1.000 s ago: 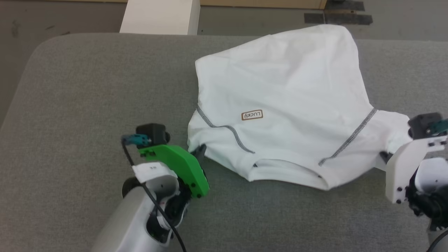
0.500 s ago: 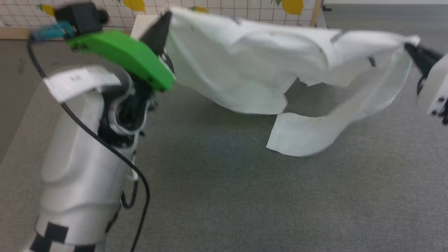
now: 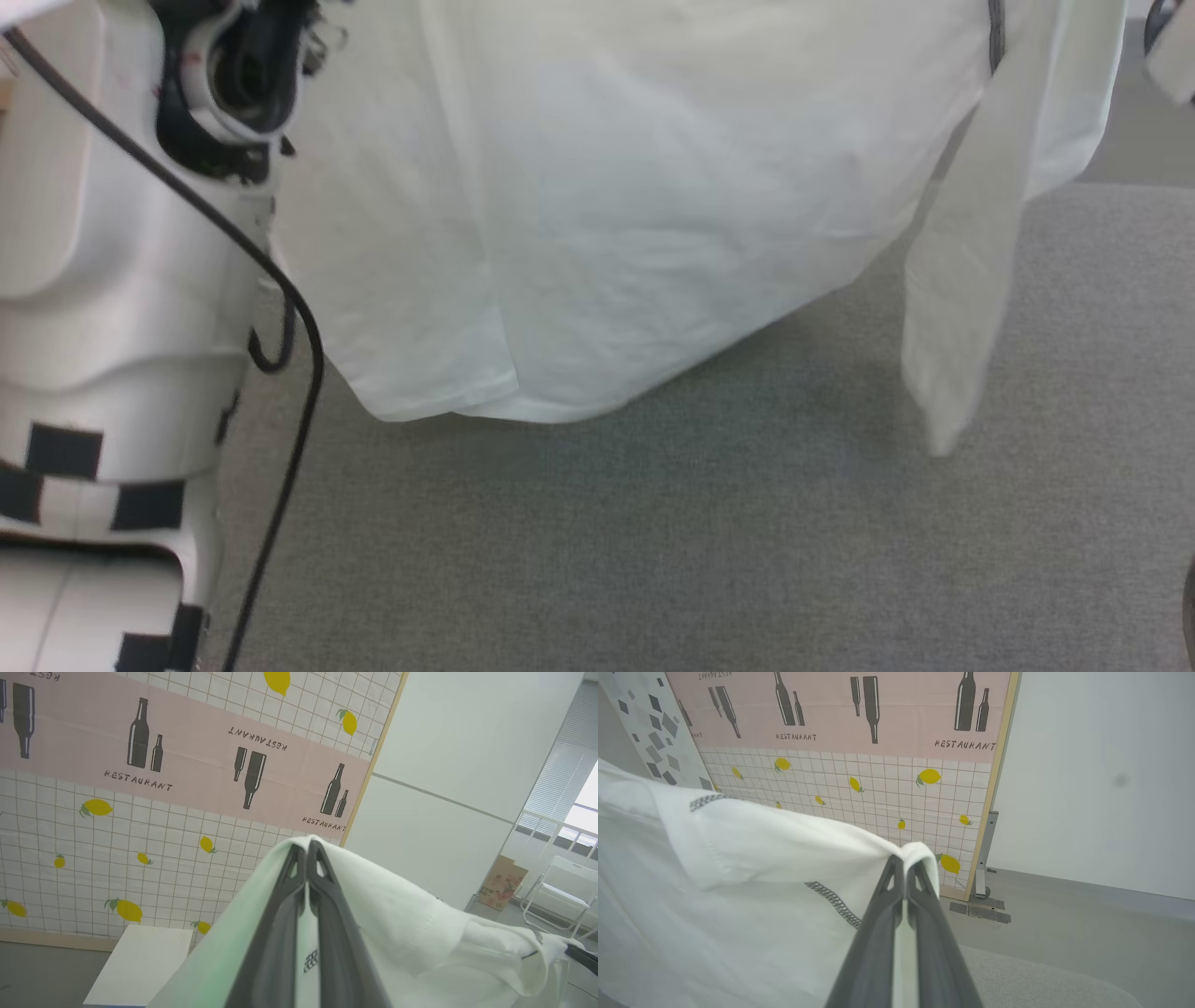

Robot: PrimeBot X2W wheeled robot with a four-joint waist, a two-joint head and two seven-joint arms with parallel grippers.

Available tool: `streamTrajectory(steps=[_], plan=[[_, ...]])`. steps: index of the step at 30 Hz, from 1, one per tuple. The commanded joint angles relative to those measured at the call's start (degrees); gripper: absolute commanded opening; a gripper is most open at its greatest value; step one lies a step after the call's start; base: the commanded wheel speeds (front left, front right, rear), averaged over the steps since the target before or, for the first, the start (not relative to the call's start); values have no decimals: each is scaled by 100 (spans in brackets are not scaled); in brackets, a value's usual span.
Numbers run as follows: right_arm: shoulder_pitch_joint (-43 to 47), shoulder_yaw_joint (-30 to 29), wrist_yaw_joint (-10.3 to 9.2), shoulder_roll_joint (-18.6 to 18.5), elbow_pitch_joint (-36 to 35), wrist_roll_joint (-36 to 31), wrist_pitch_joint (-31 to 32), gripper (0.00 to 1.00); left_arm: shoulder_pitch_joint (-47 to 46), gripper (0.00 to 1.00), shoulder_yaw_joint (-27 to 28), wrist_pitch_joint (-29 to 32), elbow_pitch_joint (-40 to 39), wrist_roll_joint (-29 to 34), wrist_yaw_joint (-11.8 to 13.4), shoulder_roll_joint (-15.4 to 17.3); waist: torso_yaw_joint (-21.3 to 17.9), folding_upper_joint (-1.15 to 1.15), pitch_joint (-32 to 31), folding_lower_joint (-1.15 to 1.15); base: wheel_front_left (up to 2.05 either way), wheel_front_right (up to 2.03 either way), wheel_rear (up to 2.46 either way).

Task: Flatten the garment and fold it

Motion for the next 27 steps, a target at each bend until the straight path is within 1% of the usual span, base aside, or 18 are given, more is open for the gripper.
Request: streamTrajectory(steps=[1, 5, 9, 14, 18, 22, 27], plan=[[-277, -24, -9, 62, 157, -64, -67, 0, -246, 0, -32, -17, 158, 119, 7, 71, -31, 54, 254, 0, 0, 0, 0], [-1112, -16, -9, 213, 710, -345, -174, 0, -878, 0, -52, -54, 654, 306, 79, 99, -87, 54, 812, 0, 0, 0, 0], [-2066, 45, -9, 282, 1248, -722, -486, 0, -1639, 0, -171, -179, 1101, 645, 119, 172, -127, 54, 1440, 0, 0, 0, 0], [-3257, -10, -9, 420, 1854, -1148, -1237, 0, -2525, 0, -225, -514, 1318, 1011, 236, 201, -158, 54, 2069, 0, 0, 0, 0], [-3969, -56, -9, 462, 2245, -1341, -1880, 0, -3020, 0, -205, -856, 1389, 1169, 243, 209, -124, 54, 2436, 0, 0, 0, 0], [-4329, 52, -9, 430, 2621, -1290, -2229, 0, -3152, 0, -180, -1058, 1595, 1148, 147, 199, -65, 54, 2727, 0, 0, 0, 0], [-4328, 341, -9, 294, 2941, -979, -2326, 0, -2983, 0, -195, -1270, 1848, 1071, -23, 172, 7, 54, 3044, 0, 0, 0, 0]])
